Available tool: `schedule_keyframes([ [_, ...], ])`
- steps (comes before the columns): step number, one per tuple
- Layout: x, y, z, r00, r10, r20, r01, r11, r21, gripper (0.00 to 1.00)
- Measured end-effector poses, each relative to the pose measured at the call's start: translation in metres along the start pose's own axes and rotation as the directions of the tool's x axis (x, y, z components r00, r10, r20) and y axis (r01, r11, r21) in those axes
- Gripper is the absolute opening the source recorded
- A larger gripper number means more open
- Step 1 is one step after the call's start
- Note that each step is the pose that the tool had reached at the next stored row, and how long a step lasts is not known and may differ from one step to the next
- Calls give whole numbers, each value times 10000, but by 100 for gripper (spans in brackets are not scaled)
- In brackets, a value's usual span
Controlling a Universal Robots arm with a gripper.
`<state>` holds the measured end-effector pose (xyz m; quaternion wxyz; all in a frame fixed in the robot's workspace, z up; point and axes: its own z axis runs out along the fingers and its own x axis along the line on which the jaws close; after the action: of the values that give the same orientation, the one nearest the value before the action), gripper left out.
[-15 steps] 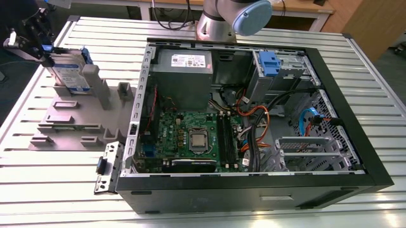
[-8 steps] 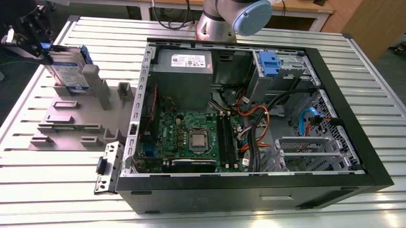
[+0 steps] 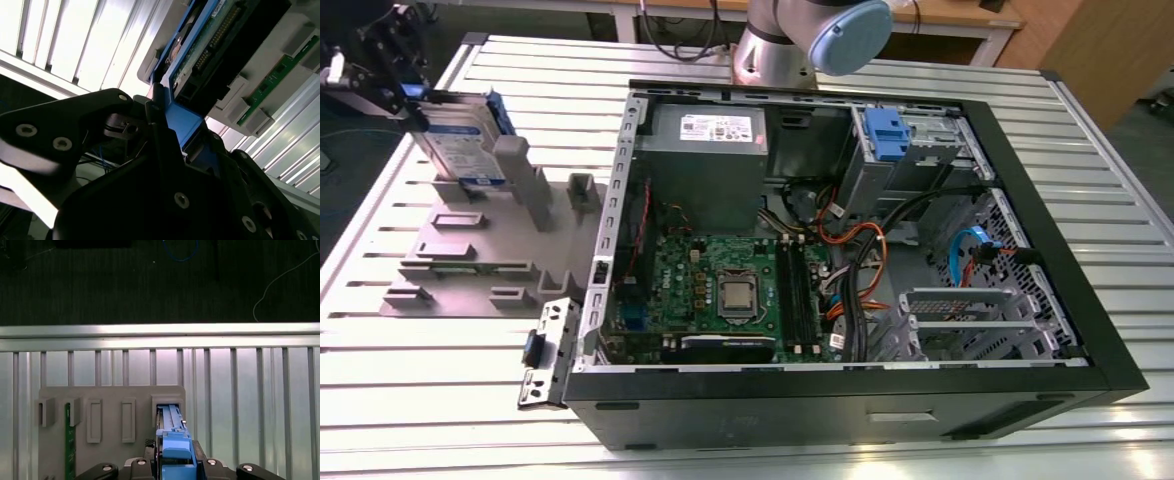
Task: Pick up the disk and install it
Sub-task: 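Pick up the disk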
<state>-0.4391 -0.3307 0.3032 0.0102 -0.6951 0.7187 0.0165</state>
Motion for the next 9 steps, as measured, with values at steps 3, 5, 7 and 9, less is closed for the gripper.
schedule_keyframes([
  [3,-1,1,-33,10000,0,-1,0,10000,-1,36],
  [5,-2,1,-49,10000,1,0,-1,10000,-1,36],
  [7,-3,1,-64,10000,0,0,0,10000,-1,36],
  [9,-3,1,-81,10000,0,0,0,10000,0,36],
])
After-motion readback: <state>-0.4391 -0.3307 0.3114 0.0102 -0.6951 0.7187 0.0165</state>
